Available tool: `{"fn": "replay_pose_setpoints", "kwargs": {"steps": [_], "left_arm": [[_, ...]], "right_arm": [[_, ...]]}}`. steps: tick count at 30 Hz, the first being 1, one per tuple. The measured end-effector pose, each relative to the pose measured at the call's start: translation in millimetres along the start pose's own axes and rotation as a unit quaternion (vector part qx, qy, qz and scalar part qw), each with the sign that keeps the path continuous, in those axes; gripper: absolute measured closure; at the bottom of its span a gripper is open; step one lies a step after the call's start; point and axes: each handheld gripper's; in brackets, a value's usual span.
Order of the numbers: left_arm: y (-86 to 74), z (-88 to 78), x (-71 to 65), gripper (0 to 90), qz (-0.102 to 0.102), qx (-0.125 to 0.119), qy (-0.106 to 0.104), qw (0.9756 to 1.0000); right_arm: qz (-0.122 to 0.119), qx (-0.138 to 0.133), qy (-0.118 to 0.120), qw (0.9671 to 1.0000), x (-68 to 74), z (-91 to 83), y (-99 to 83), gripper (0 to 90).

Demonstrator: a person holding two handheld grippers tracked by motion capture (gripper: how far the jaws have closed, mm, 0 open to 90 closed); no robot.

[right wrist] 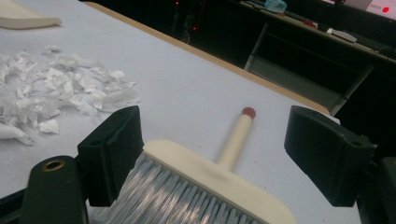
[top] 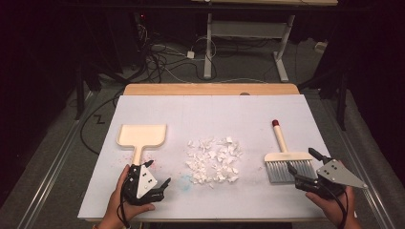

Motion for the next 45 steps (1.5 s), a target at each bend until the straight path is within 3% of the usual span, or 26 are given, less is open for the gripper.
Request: {"fn": "replay_pose_setpoints", "kwargs": {"steps": [20, 27, 29, 34, 45], "left_arm": [[-3.8, -3.2, -2.1, 18.8, 0.002, 0.006, 0.002, 1.0000], [-3.0, -3.6, -1.2, 18.8, -0.002, 0.004, 0.005, 1.0000], [-3.1, -3.2, -2.0, 18.8, 0.000, 0.007, 0.004, 1.0000], [-3.2, -4.3, -1.1, 18.9, -0.001, 0.005, 0.005, 1.0000], [-3.8, -4.8, -1.0, 18.8, -0.001, 0.006, 0.005, 1.0000]], "right_arm": [[-0.009, 0.009, -0.014, 0.9998, -0.8, 2.4, 2.3, 19.8], [-0.013, 0.030, -0.015, 0.9993, -1.0, 7.0, 0.6, 19.9], [-0.005, 0.049, -0.016, 0.9986, -4.4, 10.2, -1.0, 20.5], [0.009, 0.064, -0.023, 0.9976, -11.2, 14.5, -4.4, 20.6], [0.014, 0.067, -0.028, 0.9972, -19.2, 14.4, -0.4, 23.1]]}}
Point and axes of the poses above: each handheld gripper's, and its own axes: z roughly forward along the jaws, y roughly out of its top, x roughly to its left, and after that the axes turned 14 degrees about -y, right-handed
